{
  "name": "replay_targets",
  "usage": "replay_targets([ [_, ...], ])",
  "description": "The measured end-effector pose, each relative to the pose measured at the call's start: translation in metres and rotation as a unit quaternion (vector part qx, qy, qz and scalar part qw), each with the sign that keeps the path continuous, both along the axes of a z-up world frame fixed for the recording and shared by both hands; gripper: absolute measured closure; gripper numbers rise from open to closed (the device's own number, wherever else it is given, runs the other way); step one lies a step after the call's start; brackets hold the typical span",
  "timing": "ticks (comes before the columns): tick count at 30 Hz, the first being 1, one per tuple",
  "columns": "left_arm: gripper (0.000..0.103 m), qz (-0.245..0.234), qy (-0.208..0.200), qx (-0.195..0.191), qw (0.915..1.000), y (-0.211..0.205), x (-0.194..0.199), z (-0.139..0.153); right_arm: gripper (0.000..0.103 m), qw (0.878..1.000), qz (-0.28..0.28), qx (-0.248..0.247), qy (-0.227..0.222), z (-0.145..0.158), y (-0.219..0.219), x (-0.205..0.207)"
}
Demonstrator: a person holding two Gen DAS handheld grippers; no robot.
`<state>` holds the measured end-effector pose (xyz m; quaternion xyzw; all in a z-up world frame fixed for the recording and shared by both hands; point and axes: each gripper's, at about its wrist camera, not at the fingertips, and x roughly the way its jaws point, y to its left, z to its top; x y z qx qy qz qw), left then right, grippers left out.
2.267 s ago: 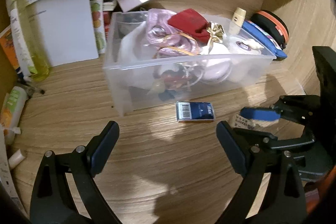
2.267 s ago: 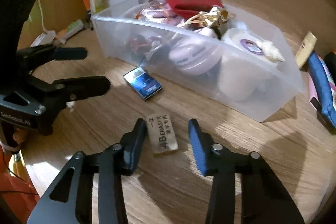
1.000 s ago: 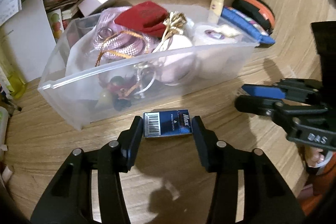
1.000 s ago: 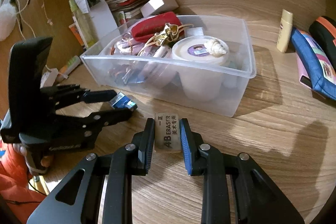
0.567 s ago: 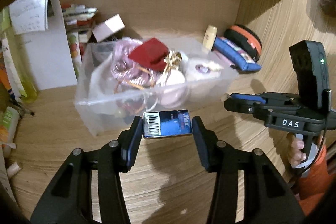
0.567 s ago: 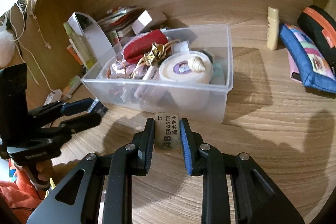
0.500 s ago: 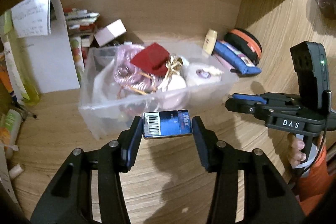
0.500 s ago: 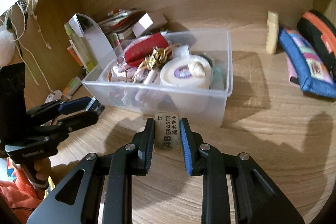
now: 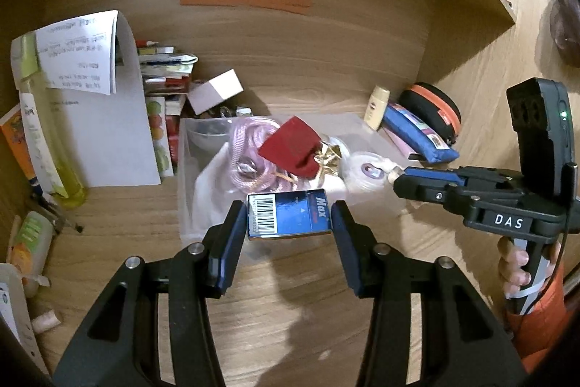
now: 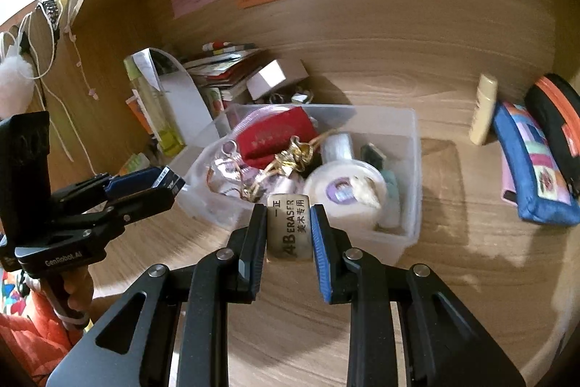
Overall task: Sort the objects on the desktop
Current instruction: 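Carry the blue card pack and eraser over the clear bin with both grippers, then open both grippers to drop the card pack and eraser into the bin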
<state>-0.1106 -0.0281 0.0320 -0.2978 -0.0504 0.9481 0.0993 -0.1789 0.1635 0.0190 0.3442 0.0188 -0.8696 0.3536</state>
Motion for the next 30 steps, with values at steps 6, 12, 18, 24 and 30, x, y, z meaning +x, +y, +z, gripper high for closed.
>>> replay_targets([
  [6, 0.056, 0.005, -0.007, 0.012, 0.9999, -0.01, -0.008, -0.007, 0.081, 1.0, 0.015, 0.009, 0.003, -0.003, -0.02, -0.005],
  [12, 0.056, 0.009, -0.011, 0.019, 0.9997, -0.017, -0.017, -0.013, 0.081, 1.0, 0.012, 0.021, 0.002, -0.005, -0.03, -0.013],
  [18, 0.056, 0.009, -0.018, 0.027, 0.9994, -0.021, -0.025, -0.019, 0.081, 1.0, 0.015, 0.025, -0.001, -0.009, -0.039, -0.019],
  [24, 0.056, 0.009, -0.016, 0.03, 0.9994, -0.023, -0.027, -0.02, 0.081, 0.999, 0.024, 0.024, -0.01, -0.014, -0.049, -0.025],
  [30, 0.055, 0.013, -0.007, 0.007, 0.9999, -0.018, -0.027, -0.021, 0.081, 0.999, 0.028, 0.022, -0.011, -0.017, -0.053, -0.025],
])
